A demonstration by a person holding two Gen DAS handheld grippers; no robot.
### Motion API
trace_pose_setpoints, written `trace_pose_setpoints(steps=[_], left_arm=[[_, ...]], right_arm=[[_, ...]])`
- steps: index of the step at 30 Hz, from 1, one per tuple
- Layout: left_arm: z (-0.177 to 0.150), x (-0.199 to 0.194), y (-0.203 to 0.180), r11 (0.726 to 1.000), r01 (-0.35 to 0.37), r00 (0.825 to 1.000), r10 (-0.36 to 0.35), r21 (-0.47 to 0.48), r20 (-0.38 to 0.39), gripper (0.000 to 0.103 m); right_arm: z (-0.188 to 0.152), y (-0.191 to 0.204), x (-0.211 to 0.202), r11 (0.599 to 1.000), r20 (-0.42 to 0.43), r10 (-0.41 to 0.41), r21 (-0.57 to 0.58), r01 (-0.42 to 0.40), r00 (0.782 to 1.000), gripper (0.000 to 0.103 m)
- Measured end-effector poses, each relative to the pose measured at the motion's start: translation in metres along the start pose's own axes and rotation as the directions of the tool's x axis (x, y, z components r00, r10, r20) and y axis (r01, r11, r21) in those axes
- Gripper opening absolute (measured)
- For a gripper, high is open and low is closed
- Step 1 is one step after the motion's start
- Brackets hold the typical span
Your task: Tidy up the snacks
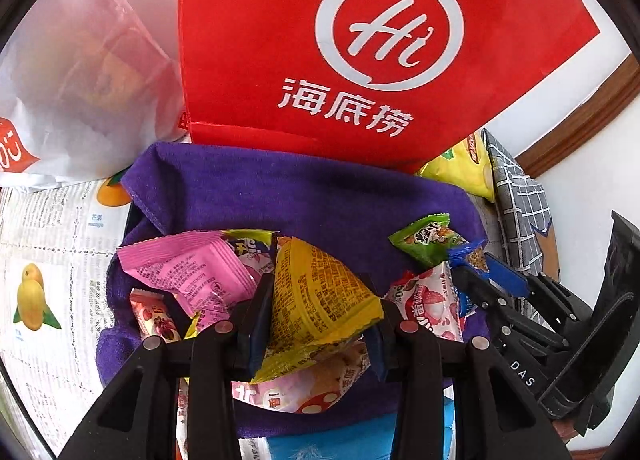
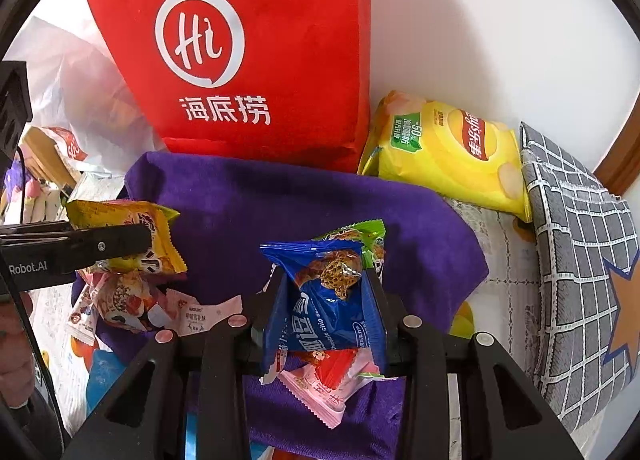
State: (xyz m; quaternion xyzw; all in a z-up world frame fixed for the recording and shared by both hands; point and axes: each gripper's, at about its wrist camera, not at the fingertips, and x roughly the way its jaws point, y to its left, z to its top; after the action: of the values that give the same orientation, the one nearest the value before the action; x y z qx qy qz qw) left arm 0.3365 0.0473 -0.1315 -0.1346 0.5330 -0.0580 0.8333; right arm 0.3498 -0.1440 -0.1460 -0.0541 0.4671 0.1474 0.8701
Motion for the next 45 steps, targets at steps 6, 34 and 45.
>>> trace_pose_setpoints(steps=[6, 34, 45], left_arm=[[0.0, -0.008, -0.004, 1.0, -0.024, 0.999, 0.024, 0.005, 0.043, 0.049], [-0.045, -0.137, -0.049, 0.984, -0.126, 0.939, 0.077, 0.127, 0.335, 0.093], [-0.12, -0.187, -0.054, 0.981, -0.134, 0.92, 0.07, 0.141, 0.386, 0.096]], right_arm=[[0.0, -0.001, 0.0, 1.0, -0.004, 0.006, 0.01, -0.005, 1.0, 0.037], [-0.026, 0.025, -0.137, 0.998, 0.229, -0.038, 0.055, 0.026, 0.973, 0.078], [-0.087, 0.038, -0.203, 0.995, 0.279, -0.073, 0.087, 0.05, 0.958, 0.078]])
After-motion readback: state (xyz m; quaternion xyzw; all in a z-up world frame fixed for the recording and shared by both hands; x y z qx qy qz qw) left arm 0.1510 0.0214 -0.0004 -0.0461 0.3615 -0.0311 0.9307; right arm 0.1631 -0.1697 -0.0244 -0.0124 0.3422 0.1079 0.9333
